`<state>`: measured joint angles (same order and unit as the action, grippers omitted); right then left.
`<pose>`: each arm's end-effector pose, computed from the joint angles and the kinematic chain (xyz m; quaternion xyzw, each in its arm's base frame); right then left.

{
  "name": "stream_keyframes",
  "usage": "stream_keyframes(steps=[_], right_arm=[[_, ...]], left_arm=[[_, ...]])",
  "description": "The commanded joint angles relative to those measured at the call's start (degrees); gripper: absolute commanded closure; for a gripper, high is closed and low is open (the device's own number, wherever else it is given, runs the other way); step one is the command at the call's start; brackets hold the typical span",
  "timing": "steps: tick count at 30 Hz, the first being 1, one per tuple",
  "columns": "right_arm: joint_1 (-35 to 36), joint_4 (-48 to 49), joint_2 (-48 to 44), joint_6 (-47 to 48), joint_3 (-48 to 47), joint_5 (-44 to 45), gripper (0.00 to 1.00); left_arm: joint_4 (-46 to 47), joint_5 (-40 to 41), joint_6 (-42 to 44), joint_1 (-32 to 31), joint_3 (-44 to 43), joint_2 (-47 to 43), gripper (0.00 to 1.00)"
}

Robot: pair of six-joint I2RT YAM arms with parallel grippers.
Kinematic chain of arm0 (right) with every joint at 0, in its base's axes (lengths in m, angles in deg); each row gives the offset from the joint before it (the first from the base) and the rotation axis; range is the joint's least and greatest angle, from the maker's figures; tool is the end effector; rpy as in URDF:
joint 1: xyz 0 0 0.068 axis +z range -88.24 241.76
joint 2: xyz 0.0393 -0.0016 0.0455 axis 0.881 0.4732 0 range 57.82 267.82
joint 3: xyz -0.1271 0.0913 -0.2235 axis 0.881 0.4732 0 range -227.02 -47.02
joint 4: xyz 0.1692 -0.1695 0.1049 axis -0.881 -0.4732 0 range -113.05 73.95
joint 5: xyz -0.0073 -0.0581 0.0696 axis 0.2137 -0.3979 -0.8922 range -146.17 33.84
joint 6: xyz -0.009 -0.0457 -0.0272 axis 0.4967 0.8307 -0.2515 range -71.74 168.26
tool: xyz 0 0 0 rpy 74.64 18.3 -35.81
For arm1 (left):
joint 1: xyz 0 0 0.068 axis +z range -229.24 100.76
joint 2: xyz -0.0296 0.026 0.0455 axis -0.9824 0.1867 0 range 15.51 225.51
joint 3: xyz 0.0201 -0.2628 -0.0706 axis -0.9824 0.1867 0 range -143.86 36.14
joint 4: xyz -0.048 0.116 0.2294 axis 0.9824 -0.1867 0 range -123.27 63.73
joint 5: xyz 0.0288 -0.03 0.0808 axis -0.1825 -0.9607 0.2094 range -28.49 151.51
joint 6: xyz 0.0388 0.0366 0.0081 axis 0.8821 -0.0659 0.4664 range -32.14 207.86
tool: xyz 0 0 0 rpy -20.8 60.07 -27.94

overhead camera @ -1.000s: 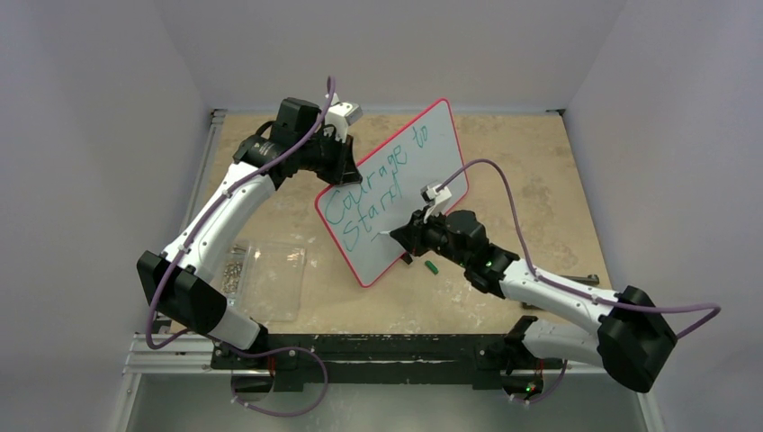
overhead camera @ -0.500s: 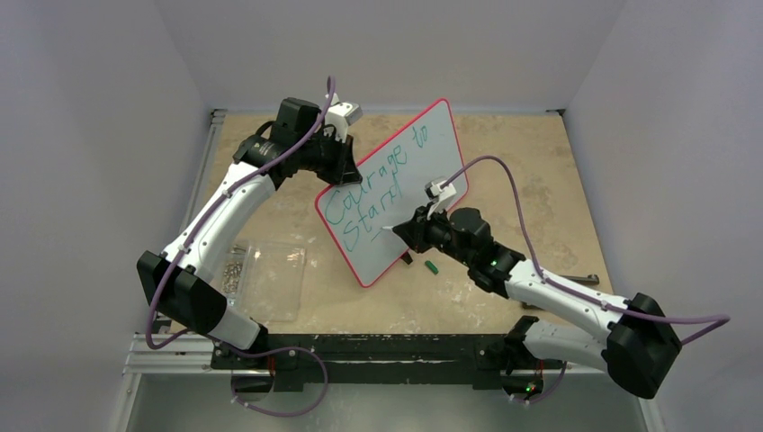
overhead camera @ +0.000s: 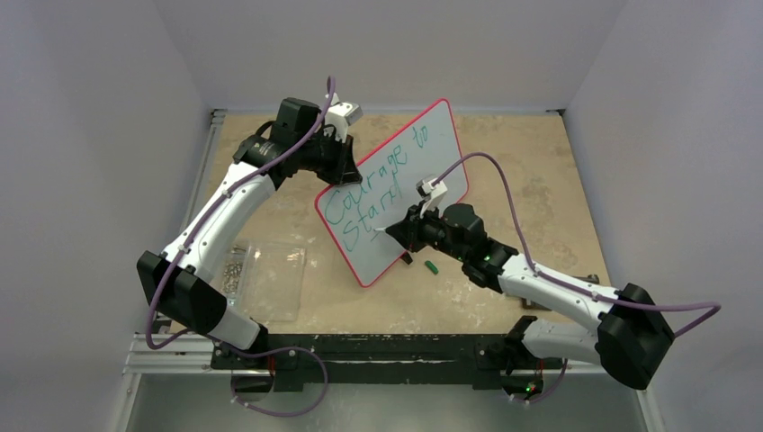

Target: Write a sentence on the whiteboard

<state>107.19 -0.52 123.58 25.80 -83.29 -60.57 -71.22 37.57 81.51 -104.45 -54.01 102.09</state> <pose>0.1809 0.1876 0.2595 -0.1799 0.7667 0.3688 0.4937 0.2879 -0.1515 0.3818 0.2303 0.8655 -0.2914 0.3361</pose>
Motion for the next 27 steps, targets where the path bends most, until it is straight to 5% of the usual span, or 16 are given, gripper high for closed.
stream_keyframes(steps=[1,27], right_arm=[[0.12,2.8,0.48,0.66,-2.43,-0.98,1.0],[0.12,-0.21,-0.29,1.36,6.02,1.5,1.0]], left_arm=[[-2.58,11.72,4.58,0.79,0.09,-1.15,1.0],[-2.51,11.06,4.29,0.82,0.03,-1.37,1.0]])
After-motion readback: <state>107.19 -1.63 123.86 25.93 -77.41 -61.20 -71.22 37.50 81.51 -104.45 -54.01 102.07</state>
